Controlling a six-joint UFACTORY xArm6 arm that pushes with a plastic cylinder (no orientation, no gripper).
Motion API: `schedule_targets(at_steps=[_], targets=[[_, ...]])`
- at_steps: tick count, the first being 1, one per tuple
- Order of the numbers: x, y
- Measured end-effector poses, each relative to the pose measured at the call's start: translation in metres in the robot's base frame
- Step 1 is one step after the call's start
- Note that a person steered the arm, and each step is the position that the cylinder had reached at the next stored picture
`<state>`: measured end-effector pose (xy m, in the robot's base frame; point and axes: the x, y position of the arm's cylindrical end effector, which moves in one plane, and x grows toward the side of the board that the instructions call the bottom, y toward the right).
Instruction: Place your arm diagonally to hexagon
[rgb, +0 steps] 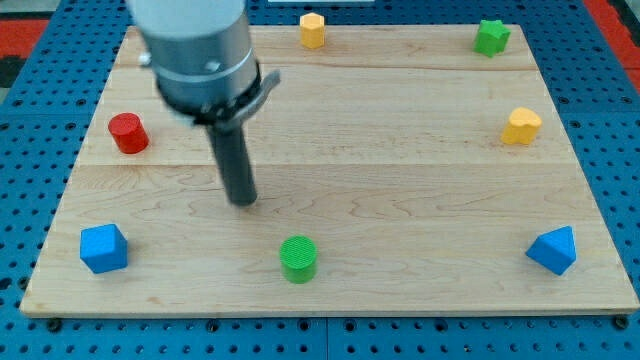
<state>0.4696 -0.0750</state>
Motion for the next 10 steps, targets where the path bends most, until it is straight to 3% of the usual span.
schedule_targets(at_steps=[1, 2, 8, 9, 10], targets=[[-0.073, 0.000], [-0.086, -0.005], [-0.078, 0.001], [-0.110, 0.063], [-0.172, 0.128]])
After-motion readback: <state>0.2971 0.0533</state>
